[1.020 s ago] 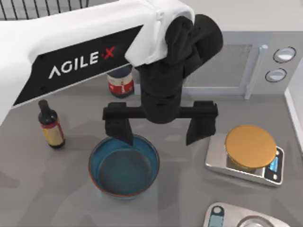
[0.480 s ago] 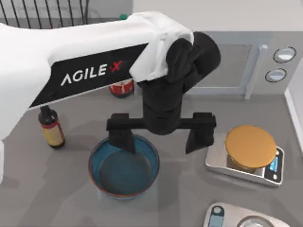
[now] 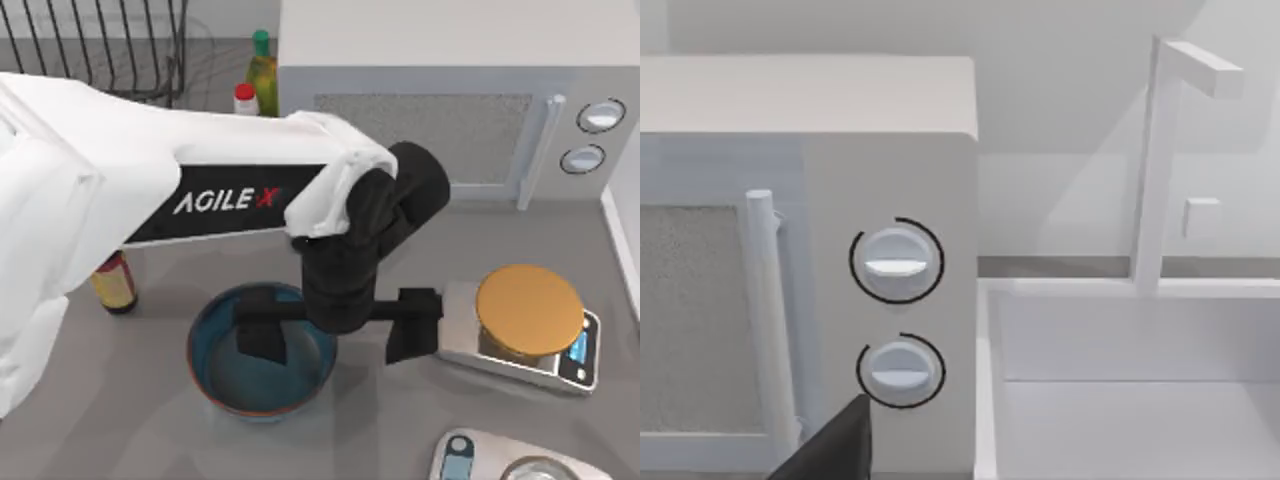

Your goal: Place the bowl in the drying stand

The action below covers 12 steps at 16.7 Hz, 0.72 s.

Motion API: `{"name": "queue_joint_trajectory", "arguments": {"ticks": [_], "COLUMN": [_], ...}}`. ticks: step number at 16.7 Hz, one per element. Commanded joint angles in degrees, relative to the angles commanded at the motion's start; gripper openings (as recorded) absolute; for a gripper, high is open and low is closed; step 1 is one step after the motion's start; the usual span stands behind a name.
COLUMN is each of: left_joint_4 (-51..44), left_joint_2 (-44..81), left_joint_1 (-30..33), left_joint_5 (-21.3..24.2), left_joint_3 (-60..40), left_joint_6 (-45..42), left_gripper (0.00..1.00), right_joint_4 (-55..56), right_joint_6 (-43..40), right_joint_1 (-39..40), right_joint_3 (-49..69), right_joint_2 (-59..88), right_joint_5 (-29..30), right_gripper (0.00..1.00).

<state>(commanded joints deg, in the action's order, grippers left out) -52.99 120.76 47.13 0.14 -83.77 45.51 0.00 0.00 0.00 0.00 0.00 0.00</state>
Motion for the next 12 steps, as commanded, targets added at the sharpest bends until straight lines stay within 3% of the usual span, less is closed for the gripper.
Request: {"name": "queue_joint_trajectory", "arguments": {"ticks": [2,12], "left_joint_4": [0.00,0.00], "left_joint_2": [0.00,0.00], "left_joint_1": [0.00,0.00], "left_joint_5": [0.00,0.00], "left_joint_3": [0.00,0.00], "left_joint_6": [0.00,0.00], "left_gripper": [1.00,0.25], "right_joint_4": [0.00,0.00], "right_joint_6": [0.00,0.00], "right_joint_1": [0.00,0.00], "right_joint_3": [0.00,0.00], "right_joint_2": [0.00,0.00], "right_joint_5": [0.00,0.00], "right_gripper": [1.00,1.00]}}
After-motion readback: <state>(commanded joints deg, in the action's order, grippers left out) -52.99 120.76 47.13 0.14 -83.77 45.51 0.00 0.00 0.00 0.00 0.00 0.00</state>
